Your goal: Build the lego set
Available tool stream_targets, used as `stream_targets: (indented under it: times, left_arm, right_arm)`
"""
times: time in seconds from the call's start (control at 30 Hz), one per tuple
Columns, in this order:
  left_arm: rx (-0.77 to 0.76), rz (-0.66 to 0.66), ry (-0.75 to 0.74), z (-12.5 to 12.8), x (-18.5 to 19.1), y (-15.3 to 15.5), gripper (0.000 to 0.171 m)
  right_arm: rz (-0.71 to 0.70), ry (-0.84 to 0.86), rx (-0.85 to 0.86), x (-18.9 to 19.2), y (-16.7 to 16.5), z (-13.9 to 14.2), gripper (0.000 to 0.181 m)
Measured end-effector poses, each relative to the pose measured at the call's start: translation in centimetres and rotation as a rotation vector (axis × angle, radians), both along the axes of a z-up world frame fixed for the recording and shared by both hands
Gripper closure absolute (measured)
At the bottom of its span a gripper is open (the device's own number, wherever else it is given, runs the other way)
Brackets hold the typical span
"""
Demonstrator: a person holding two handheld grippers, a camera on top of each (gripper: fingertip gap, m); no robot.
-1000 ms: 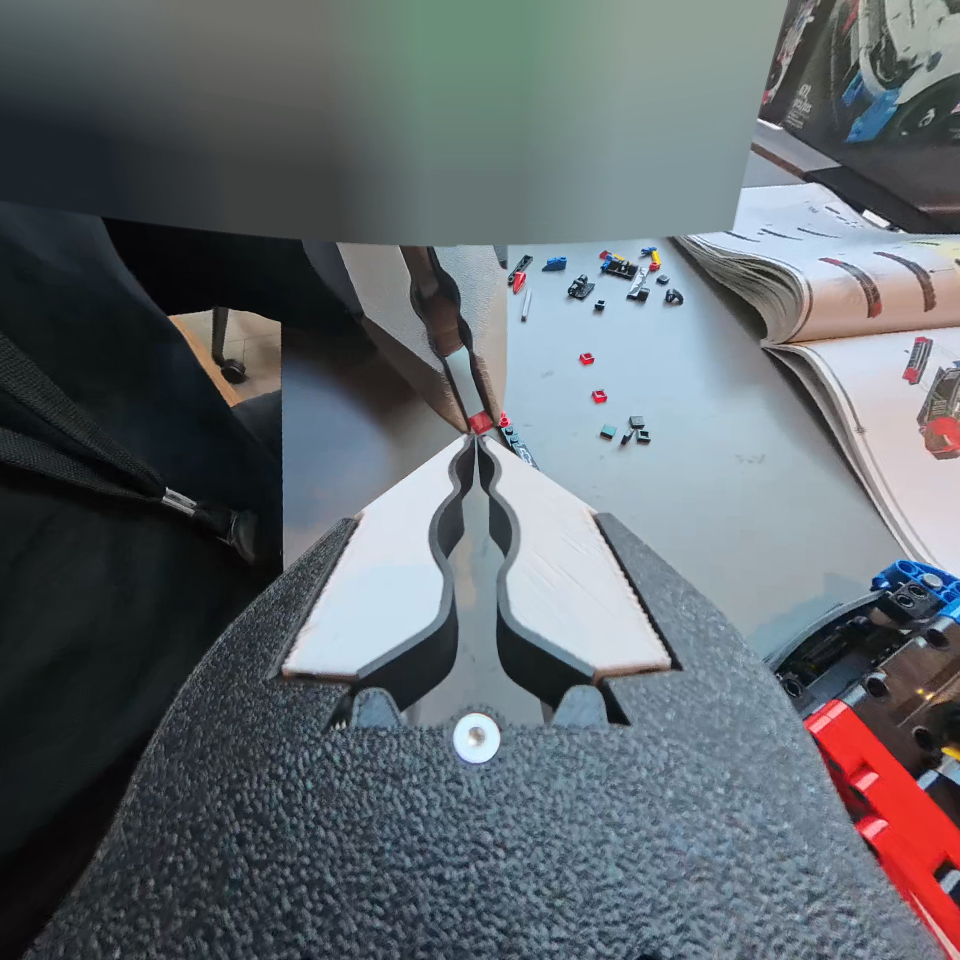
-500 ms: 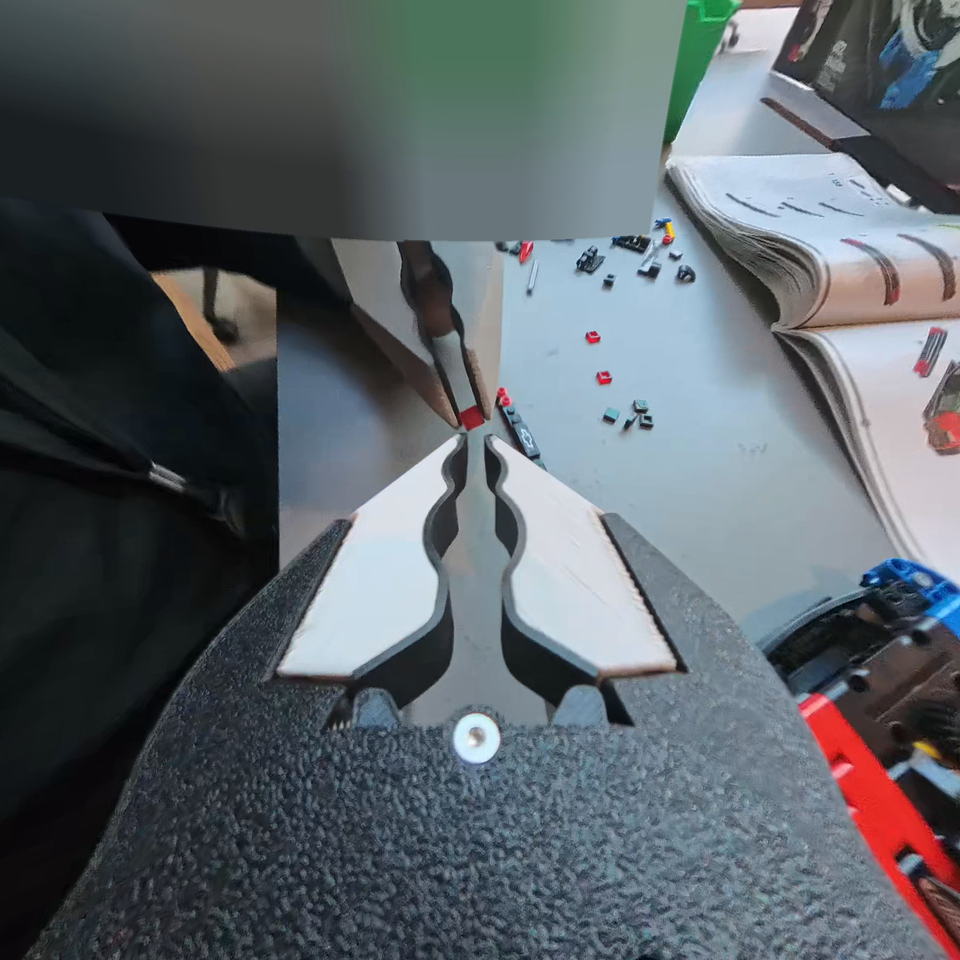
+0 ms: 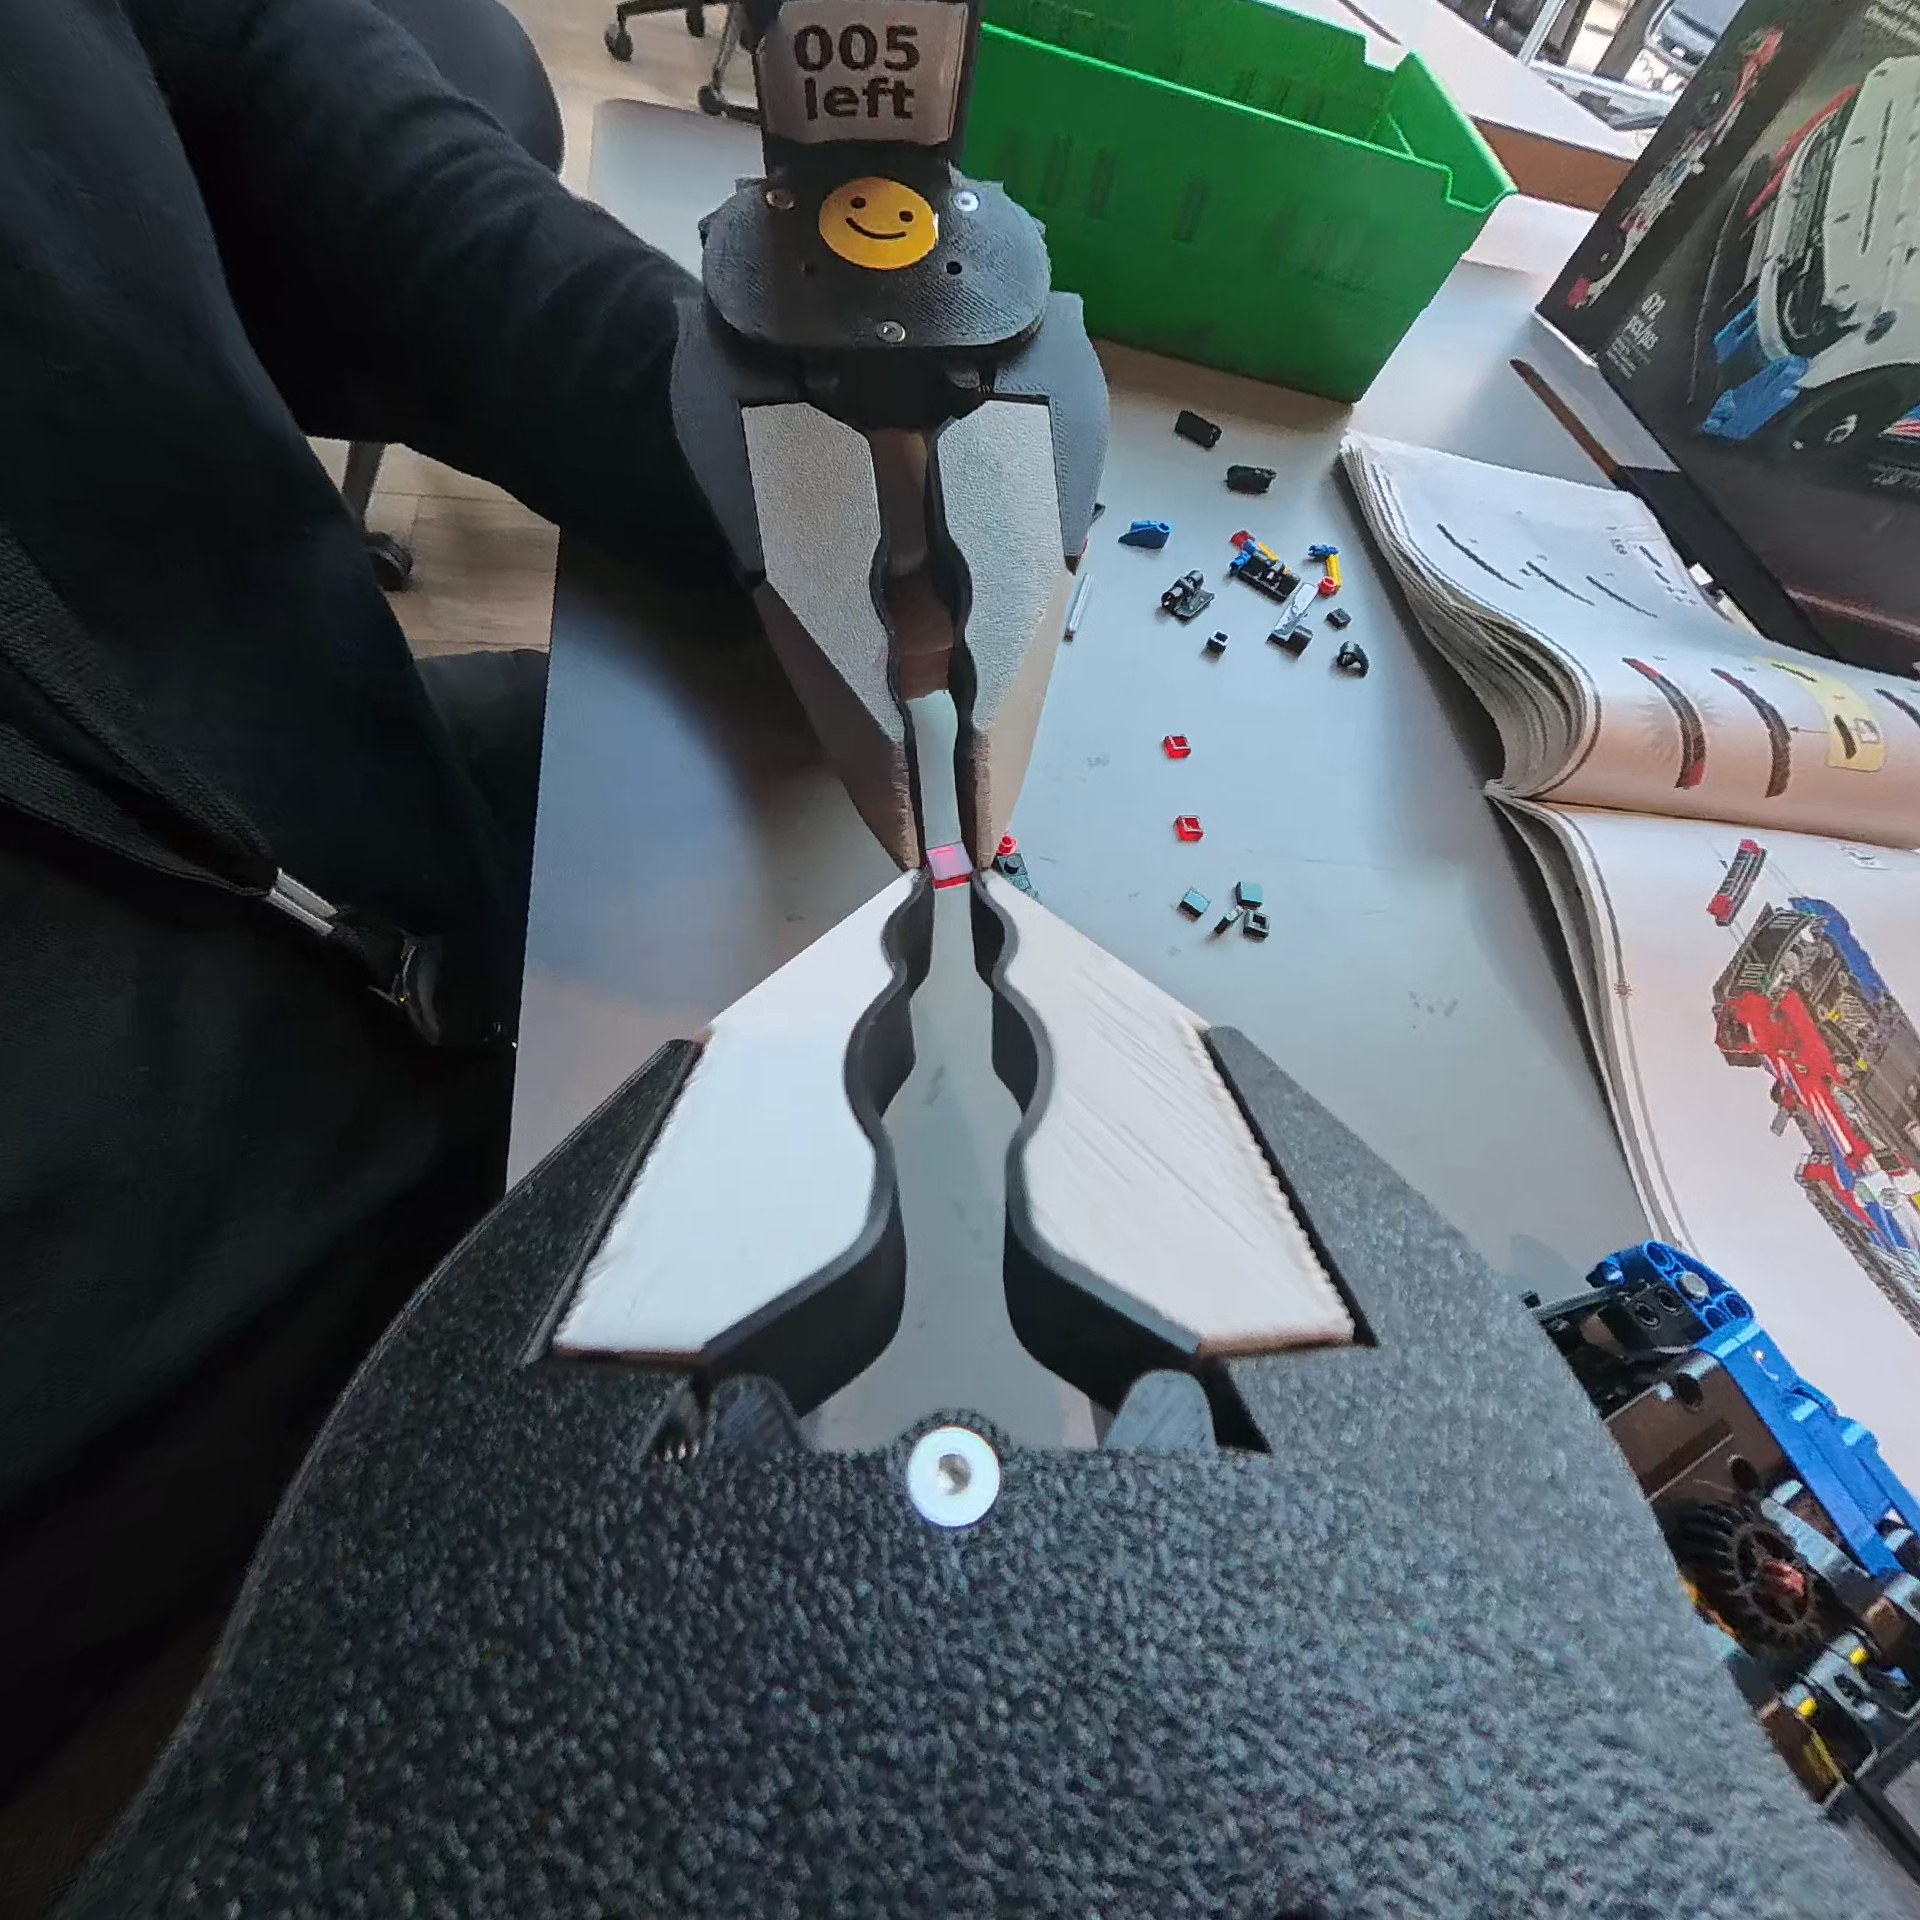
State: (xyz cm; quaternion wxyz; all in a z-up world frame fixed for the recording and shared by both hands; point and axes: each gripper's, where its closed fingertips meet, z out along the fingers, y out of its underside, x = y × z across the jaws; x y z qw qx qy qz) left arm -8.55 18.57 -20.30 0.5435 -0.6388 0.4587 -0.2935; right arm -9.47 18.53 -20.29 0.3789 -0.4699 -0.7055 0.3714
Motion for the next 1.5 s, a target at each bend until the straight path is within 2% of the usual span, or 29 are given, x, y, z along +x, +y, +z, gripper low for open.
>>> stream_targets:
  times: [0.53, 0.7, 0.97, 1.5]
  left_arm:
    - [-0.001, -0.032, -0.156, 1.8, -0.1, -0.4, 0.166]
    - [-0.003, -0.063, -0.165, 1.9, 0.0, -0.8, 0.166]
    - [-0.005, -0.076, -0.183, 2.1, 0.0, -0.9, 0.166]
    - [-0.054, -0.046, -0.192, 1.9, -0.4, -0.4, 0.166]
  right_arm:
    - [-0.013, 0.174, -0.077, -0.2, -0.4, 1.8, 0.176]
    - [0.012, 0.181, -0.104, 0.0, -0.6, 2.0, 0.172]
    - [0.036, 0.192, -0.104, 0.0, -1.0, 2.1, 0.176]
    - [-0.005, 0.19, -0.097, -0.2, -0.5, 1.8, 0.18]
